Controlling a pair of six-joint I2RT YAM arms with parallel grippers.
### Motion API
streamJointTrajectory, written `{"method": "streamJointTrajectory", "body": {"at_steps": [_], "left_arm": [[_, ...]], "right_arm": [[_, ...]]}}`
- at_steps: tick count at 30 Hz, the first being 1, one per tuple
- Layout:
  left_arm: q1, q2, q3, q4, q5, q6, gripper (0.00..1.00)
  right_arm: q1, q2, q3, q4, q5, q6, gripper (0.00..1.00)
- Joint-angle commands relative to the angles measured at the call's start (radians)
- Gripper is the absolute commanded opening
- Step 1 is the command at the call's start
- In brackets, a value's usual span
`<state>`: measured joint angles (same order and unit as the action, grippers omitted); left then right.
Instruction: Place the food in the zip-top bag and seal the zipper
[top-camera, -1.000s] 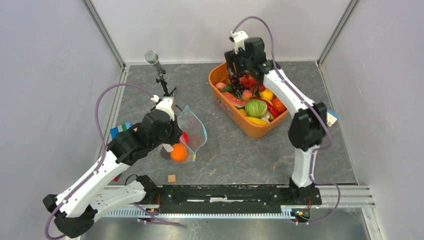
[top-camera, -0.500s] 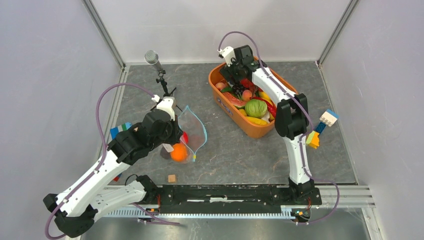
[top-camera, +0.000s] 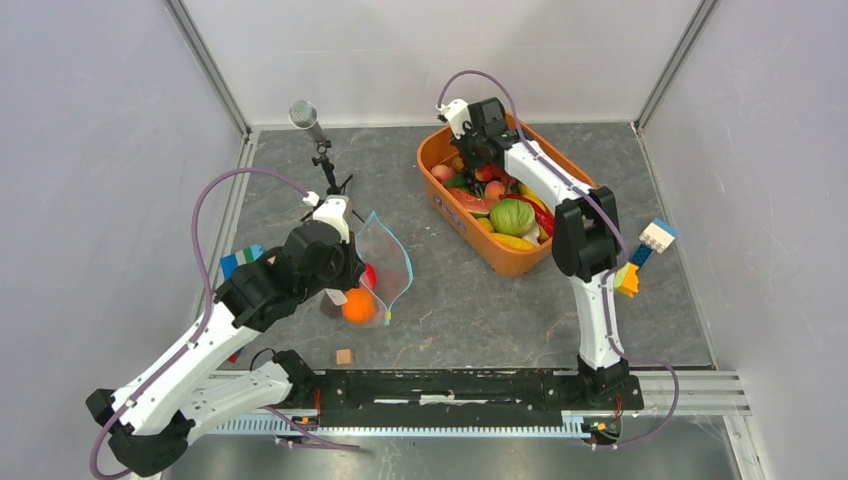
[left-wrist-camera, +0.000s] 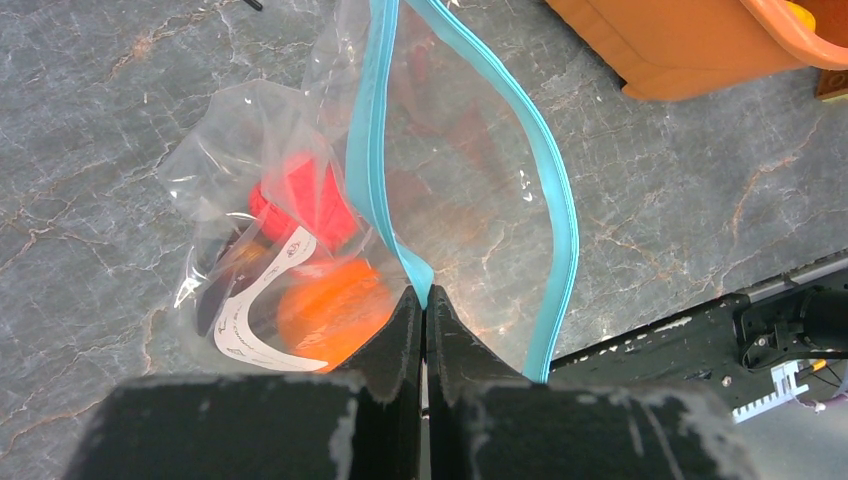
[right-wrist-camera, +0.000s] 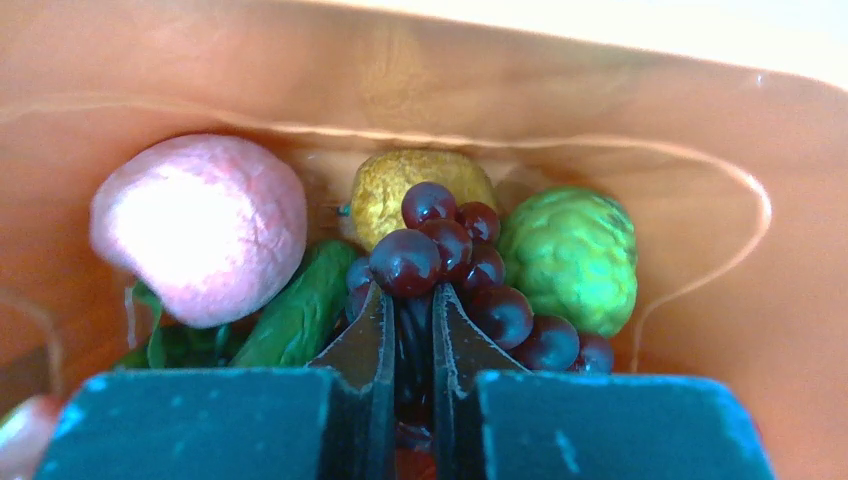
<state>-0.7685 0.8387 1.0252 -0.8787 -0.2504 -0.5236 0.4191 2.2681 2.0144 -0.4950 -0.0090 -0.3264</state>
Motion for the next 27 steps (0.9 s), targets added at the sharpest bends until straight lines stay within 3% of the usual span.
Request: {"method": "streamJointTrajectory", "body": {"at_steps": [1,16,22,27], "left_arm": [[0.005,-0.026,-0.005,0.041,0.019,-0.02,0.02],[0.005,-0.036,-0.016,0.049,0.042,-0.028,0.02],[0.005,-0.033,-0.017,0.05,0.05,-0.028,0.02],[0.005,-0.032,-0.022,0.058,0.054,-0.028,0.02]], "right_arm": [[-0.001,-0.183,-0.103,0.048,-0.063,0.072,0.03],[0.0,-0.653,-0.62,0.338,-0.127,0.227,0.0],[0.0,-0.779,-0.725,0.388,-0.005,0.259,0.0],[-0.002,-0.881,-0.761,0.423,-0.077,0.281,0.0]]}}
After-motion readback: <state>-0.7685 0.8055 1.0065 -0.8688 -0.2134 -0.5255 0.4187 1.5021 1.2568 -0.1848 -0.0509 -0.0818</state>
